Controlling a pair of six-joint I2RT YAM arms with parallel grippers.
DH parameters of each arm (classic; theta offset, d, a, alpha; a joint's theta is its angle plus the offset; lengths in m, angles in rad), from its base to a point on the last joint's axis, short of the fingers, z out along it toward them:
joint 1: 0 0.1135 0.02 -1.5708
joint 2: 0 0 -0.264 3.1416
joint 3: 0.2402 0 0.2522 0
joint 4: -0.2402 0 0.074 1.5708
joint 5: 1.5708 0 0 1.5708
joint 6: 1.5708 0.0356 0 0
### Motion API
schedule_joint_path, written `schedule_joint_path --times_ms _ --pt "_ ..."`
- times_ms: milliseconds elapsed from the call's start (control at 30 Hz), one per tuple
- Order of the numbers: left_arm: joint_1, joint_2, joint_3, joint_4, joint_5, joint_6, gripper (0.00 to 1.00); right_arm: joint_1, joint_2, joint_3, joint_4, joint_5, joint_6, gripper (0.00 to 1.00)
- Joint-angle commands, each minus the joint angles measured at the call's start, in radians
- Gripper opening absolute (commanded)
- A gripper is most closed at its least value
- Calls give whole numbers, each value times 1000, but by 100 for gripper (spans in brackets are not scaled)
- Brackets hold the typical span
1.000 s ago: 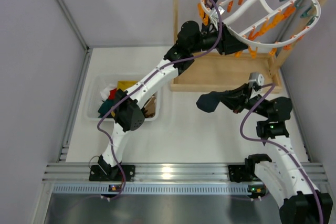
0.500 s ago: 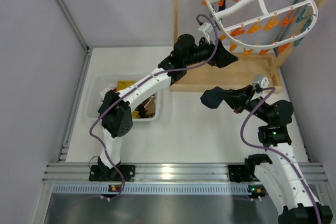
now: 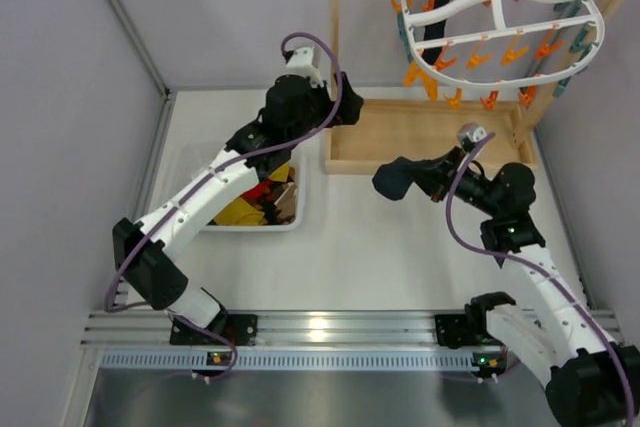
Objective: Remove the socks clipped to the hanger
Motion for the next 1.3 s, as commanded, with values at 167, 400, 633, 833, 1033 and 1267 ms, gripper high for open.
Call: schedule_joint_path --times_ms 167,400,633,833,1033,1267 --pt "171 -228 -104 -462 -448 4 98 353 242 204 16 304 -90 0" --pt "274 -369 -43 -710 -583 64 98 606 659 487 63 406 -109 0" --pt "303 -523 6 -770 -767 164 98 758 1047 866 42 349 -105 0" --pt "303 -549 -21 -767 -745 156 98 840 1267 1132 -72 384 -91 65" --pt "303 -515 -69 -753 -587 120 98 801 1065 878 16 486 -80 97" --pt "303 -534 -127 -694 -416 147 98 662 694 432 108 573 -59 99"
